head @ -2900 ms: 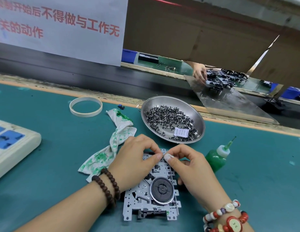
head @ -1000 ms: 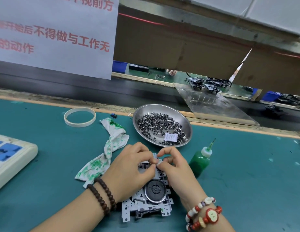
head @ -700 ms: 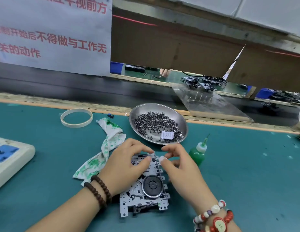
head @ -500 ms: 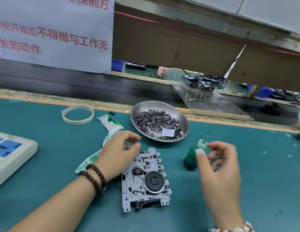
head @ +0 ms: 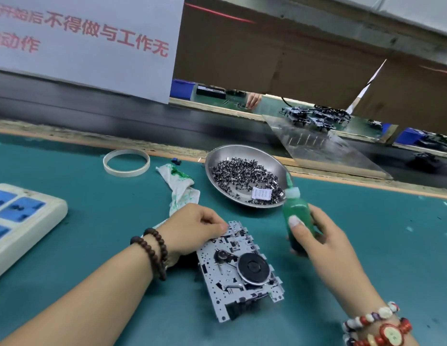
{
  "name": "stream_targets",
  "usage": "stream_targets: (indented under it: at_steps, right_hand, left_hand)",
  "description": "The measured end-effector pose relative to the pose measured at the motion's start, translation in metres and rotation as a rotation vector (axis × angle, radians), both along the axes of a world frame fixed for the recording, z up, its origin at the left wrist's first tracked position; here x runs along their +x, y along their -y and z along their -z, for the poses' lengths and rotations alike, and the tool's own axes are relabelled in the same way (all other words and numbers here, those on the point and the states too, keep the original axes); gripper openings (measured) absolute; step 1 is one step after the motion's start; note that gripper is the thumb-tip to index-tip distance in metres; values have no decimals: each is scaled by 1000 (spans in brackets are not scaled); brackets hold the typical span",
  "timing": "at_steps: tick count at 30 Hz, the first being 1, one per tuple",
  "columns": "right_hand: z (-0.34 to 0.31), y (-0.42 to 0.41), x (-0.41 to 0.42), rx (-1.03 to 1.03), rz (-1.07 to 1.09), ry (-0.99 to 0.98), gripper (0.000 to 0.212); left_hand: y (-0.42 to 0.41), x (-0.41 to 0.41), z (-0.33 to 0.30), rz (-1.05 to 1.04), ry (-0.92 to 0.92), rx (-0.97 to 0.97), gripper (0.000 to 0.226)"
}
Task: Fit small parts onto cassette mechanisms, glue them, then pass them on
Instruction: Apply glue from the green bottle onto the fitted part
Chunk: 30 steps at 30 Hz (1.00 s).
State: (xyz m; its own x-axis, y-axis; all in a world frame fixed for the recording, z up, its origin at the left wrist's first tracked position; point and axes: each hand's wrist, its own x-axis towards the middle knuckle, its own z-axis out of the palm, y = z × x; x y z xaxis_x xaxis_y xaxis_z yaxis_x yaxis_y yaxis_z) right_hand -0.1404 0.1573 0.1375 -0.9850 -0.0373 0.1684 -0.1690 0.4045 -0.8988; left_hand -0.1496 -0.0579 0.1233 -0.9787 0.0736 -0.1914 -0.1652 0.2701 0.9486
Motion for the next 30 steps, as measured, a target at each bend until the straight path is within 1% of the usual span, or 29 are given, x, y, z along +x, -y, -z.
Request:
stream_targets:
  at_steps: [1,4,5,6,7,9,10,12,14,15,16,18,20,22,23,25,30]
  right_hand:
    - [-5,0,-1,-37,-30,-13,39]
    - [-18,0,-9,-74,-82,-28,28]
    - [-18,0,-13,-127,-89,-15,32]
    - [-17,1,-16,-231,-80,13,36]
    - [-14,1,-19,-367,-65,48,36]
    - [-9,2,-21,-634,-55,121,28]
    - [-8,2,-21,-729,-60,151,21]
    - [-8,-2,-20,-870,-73,203,12]
    - [-9,-3,-18,-930,-76,254,13]
    - [-8,-2,-17,-902,-68,257,12]
    - [-8,0,-15,-825,-61,235,11]
    - [-6,4,-13,-614,-43,129,14]
    - [-5,6,-11,-499,-29,31,22]
    - [-4,9,-9,-459,-24,-34,45]
    - [-4,11,-8,-446,-16,-58,52]
    - [-3,13,-7,-418,-11,-90,54]
    - [-1,16,-6,-378,0,-122,51]
  left_hand:
    - [0,0,-1,-10,22,19,12]
    - [1,-2,-2,-6,79,53,15]
    - [1,-3,-2,-5,81,50,18]
    - [1,-3,-2,-7,77,44,21]
    - [1,-4,-1,-9,74,38,23]
    - [1,-4,-2,-11,73,32,23]
    - [1,-4,-2,-14,74,31,22]
    - [1,-5,-1,-25,76,31,20]
    - [0,-5,0,-32,78,31,19]
    - [0,-4,-1,-33,76,27,19]
    - [0,-4,-1,-34,73,24,19]
    - [1,-4,-1,-37,70,21,17]
    - [1,-4,-1,-34,74,16,16]
    - [1,-4,-1,-34,71,12,16]
    - [1,-4,-1,-36,69,12,16]
    - [1,-4,0,-41,73,17,17]
    - [0,-4,-1,-45,87,23,19]
